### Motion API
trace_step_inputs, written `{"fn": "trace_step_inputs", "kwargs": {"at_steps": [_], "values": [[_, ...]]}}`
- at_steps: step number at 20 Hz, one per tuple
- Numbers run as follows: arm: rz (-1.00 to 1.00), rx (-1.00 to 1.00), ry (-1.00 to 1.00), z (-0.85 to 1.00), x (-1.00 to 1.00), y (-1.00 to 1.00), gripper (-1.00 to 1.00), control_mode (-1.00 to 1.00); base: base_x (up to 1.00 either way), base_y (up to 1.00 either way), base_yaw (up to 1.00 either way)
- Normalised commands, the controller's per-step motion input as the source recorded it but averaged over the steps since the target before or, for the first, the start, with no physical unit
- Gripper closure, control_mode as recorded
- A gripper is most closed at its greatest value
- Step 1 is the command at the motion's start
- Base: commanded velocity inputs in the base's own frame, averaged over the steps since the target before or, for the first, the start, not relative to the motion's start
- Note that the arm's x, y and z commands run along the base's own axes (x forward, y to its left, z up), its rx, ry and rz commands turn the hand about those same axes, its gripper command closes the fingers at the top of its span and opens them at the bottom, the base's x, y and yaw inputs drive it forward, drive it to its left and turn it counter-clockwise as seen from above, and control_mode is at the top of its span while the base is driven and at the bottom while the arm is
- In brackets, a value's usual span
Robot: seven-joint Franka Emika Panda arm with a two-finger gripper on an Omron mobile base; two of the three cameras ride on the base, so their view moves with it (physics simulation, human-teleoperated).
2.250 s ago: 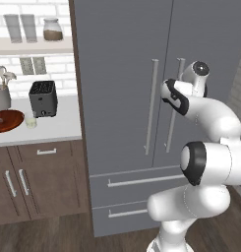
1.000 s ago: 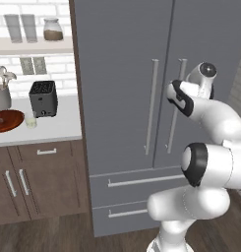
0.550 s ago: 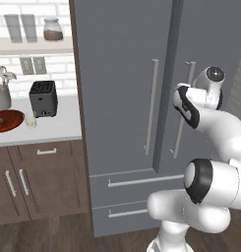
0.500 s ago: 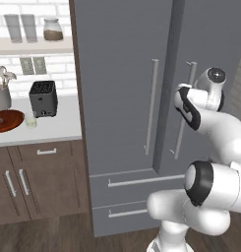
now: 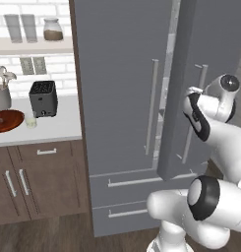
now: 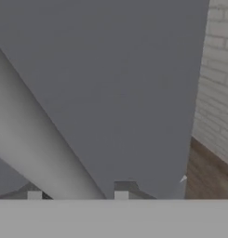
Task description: Grab a lemon wedge from the fridge and one ice cube from the ice bowl, and put them in the glass of lemonade.
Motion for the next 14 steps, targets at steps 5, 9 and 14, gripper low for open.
{"fn": "trace_step_inputs", "kwargs": {"at_steps": [5,9,14], "values": [[0.0,0.1,-0.07,0.0,-0.43,-1.0,1.0,-1.0,0.0,0.0,0.0],[0.0,0.14,-0.12,0.0,-0.73,-1.0,1.0,-1.0,0.0,0.0,0.0],[0.0,0.14,-0.14,0.0,-0.75,-1.0,1.0,-1.0,0.0,0.0,0.0]]}}
